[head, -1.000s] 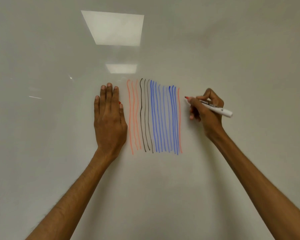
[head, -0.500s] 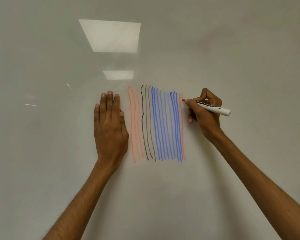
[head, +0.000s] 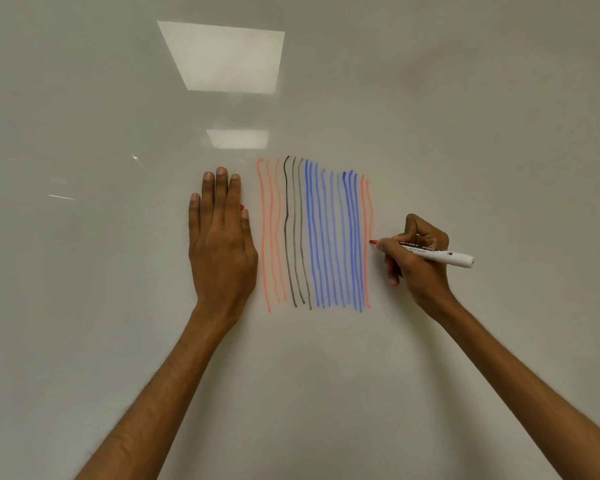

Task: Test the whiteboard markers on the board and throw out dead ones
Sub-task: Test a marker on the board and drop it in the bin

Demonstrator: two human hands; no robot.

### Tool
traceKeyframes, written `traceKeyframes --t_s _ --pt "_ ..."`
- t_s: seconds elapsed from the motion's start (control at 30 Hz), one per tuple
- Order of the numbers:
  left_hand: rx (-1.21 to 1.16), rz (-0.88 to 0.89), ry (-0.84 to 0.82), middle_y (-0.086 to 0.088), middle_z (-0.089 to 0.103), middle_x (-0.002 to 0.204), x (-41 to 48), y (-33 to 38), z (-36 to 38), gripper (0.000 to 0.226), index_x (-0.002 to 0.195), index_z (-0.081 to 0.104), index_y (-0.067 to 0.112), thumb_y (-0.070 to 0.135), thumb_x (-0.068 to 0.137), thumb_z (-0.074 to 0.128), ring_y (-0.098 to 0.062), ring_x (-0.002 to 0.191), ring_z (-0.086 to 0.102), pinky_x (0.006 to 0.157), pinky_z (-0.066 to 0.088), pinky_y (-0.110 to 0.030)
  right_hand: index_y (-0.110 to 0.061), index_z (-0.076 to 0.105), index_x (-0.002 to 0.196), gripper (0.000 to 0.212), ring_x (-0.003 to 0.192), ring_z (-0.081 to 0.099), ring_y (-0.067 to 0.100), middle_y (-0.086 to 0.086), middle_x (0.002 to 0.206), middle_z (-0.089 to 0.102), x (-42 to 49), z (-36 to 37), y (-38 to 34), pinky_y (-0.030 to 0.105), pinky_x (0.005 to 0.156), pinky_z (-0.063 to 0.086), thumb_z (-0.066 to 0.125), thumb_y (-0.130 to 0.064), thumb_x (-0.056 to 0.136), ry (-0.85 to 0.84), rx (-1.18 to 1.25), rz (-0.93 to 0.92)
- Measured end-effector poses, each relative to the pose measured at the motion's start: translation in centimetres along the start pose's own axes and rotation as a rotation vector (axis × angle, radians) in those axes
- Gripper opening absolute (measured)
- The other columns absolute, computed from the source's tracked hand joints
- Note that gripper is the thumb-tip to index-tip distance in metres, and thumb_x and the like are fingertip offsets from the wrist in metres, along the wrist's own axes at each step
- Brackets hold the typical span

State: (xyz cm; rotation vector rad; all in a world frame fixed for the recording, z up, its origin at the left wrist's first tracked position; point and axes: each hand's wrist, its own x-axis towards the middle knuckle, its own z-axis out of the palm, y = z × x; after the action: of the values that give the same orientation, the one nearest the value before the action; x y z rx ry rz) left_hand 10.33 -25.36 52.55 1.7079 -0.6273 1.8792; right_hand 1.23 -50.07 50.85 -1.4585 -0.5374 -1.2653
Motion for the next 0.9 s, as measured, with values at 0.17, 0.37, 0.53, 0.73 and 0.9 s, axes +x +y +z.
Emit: traceKeyframes --t_s 0.17,0.37,0.53,0.73,0.9 --pt "-0.008 -0.001 0.007 -0.013 0.026 0.161 0.0 0.0 0.0 0.047 0.154 0.028 0.004 0.013 0.108 0.035 -0.024 0.152 0.018 0.126 0.01 -0.038 -0.012 0.031 0.061 0.043 0.031 0.037 0.024 0.015 0.044 0.045 -1.4 -0.8 0.4 0.023 0.034 0.033 0.068 0.001 0.078 -0.066 -0.038 0.061" --pt "-0.019 -0.007 0.004 -0.013 0.027 0.161 -0.1 0.1 0.0 0.047 0.153 0.029 0.004 0.013 0.108 0.034 -0.025 0.152 0.019 0.126 0.01 -0.038 -0.013 0.028 0.061 0.04 0.031 0.036 0.021 0.019 0.044 0.039 -3.2 -1.6 1.0 0.025 0.035 0.033 0.066 -0.002 0.072 -0.142 -0.094 0.137" --pt "-0.018 -0.005 0.001 -0.013 0.027 0.161 -0.2 0.1 -0.1 0.047 0.153 0.029 0.003 0.013 0.108 0.034 -0.025 0.152 0.019 0.126 0.011 -0.039 -0.026 0.035 0.053 0.042 0.03 0.038 0.017 0.005 0.043 0.042 -4.0 -2.2 1.3 0.027 0.036 0.035 0.065 -0.003 0.071 -0.225 -0.157 0.203" --pt "-0.014 -0.006 -0.004 -0.014 0.027 0.161 -0.2 0.2 -0.2 0.047 0.153 0.029 0.003 0.012 0.107 0.034 -0.025 0.152 0.018 0.126 0.01 -0.039 -0.019 0.037 0.056 0.039 0.029 0.038 0.022 0.014 0.044 0.045 -3.5 -2.6 0.3 0.021 0.035 0.033 0.07 -0.004 0.069 -0.215 -0.089 0.258" --pt "-0.005 -0.013 -0.008 -0.013 0.027 0.161 -0.2 0.1 -0.1 0.047 0.154 0.029 0.004 0.014 0.107 0.032 -0.024 0.152 0.018 0.126 0.01 -0.039 -0.017 0.039 0.062 0.041 0.032 0.046 0.021 0.017 0.054 0.057 1.5 -1.7 -2.0 0.02 0.035 0.027 0.071 -0.001 0.083 0.026 0.097 0.163"
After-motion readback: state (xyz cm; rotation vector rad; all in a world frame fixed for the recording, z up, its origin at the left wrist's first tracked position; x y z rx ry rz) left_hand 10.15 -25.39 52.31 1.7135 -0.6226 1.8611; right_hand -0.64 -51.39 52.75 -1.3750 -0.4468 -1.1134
